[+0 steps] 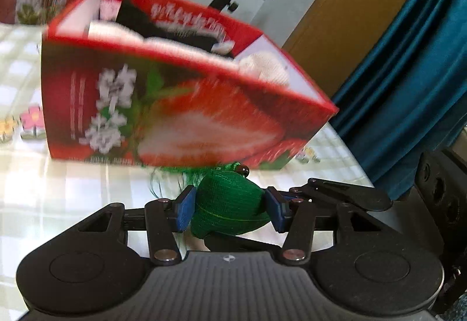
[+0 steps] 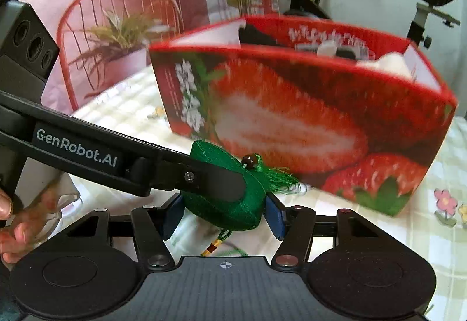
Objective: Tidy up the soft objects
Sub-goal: 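Lift the green pouch with both grippers over the red box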
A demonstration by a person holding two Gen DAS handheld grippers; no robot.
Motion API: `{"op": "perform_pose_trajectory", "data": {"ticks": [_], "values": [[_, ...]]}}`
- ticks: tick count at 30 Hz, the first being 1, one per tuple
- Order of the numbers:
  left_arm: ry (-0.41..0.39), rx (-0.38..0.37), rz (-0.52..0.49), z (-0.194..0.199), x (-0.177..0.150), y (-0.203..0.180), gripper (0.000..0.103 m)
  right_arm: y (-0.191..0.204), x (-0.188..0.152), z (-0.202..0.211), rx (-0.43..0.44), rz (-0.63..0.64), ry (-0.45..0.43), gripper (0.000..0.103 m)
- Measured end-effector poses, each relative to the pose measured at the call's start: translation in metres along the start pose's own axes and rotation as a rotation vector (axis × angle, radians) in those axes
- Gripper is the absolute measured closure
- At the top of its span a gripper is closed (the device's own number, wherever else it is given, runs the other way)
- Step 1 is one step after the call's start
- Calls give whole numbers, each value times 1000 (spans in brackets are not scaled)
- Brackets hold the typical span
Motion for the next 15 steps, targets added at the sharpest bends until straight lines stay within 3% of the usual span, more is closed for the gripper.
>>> {"op": "perform_pose_trajectory", "data": {"ticks": [15], "values": [[-253, 22, -150, 85, 78, -65, 51, 8, 105, 76, 1, 82, -260, 47]]}}
Point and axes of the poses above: each gripper's, at about its wrist camera, not at the fingertips, and z roughly against the way its jaws point, y to its left, x to its top, the point moved 5 cm from there along -z, roughly the way its jaws point, and after that the axes turned 8 degrees about -x, right-handed, at the moved point
